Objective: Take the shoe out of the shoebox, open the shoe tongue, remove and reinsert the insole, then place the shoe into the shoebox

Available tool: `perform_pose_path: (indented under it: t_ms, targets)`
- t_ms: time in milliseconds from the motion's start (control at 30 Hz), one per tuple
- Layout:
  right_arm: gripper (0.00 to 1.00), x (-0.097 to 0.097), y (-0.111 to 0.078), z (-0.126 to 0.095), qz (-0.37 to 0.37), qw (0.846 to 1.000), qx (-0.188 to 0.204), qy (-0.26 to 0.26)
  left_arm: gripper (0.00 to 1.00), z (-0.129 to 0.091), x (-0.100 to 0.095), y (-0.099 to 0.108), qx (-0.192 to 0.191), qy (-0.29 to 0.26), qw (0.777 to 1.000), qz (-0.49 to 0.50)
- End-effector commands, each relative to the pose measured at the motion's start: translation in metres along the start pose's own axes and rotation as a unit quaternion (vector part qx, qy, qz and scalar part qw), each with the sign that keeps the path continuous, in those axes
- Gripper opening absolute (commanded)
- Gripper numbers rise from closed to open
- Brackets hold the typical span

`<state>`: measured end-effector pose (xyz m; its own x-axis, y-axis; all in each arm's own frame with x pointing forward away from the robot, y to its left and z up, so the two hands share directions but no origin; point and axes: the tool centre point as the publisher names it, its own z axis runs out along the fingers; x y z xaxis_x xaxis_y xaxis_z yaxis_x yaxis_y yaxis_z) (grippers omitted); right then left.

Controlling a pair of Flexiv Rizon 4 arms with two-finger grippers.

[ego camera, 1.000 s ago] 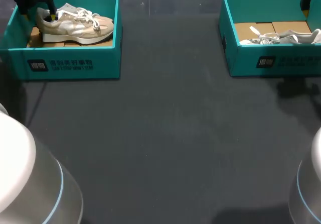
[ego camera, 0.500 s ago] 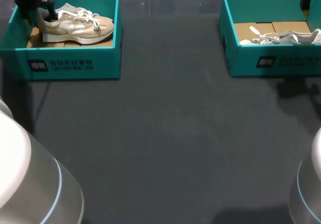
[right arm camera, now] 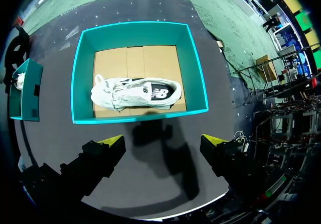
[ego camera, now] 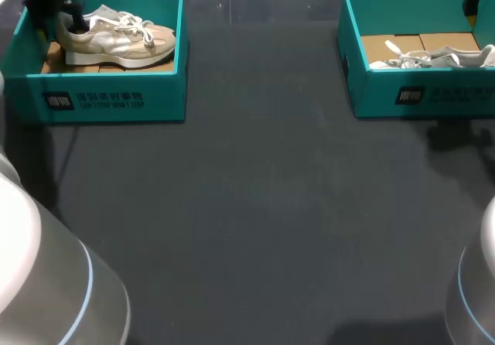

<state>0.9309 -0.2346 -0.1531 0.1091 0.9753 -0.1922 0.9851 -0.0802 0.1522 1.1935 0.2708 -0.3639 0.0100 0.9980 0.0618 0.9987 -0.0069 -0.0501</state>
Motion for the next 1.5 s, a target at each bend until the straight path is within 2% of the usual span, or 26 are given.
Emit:
perform_pose_path:
  t_ms: [33,233,333,467,533,567,767,1167,1500]
  targets:
    - [1.0,0.0,0.0,0.0,0.0,1.0,0.001,0.0,0.85,-0.001,0.0,0.005,-0.002,0.004,1.0,0.003]
    - [1.0,0.0,0.0,0.0,0.0,1.0,0.001,0.0,0.8,0.008,-0.003,0.005,0.0,0.017,1.0,0.011]
    - [1.0,0.0,0.0,0.0,0.0,1.0,0.001,0.0,0.6,0.013,-0.004,0.003,0.004,0.021,1.0,0.012]
    - [1.0,0.0,0.0,0.0,0.0,1.0,0.001,0.0,0.42,0.017,-0.003,0.0,0.008,0.023,1.0,0.013]
    - [1.0,0.0,0.0,0.0,0.0,1.0,0.001,0.0,0.09,0.017,-0.001,-0.003,0.01,0.023,1.0,0.013]
    - [1.0,0.0,0.0,0.0,0.0,1.0,0.001,0.0,0.0,0.017,0.0,-0.004,0.01,0.024,1.0,0.013]
    - [1.0,0.0,0.0,0.0,0.0,1.0,0.001,0.0,0.0,0.01,0.007,-0.01,0.011,0.021,1.0,0.015]
    - [1.0,0.0,0.0,0.0,0.0,1.0,0.001,0.0,0.0,-0.022,0.017,-0.017,-0.006,0.012,1.0,0.022]
    - [1.0,0.0,0.0,0.0,0.0,1.0,0.001,0.0,0.0,-0.066,0.025,-0.018,-0.03,-0.01,0.999,0.005]
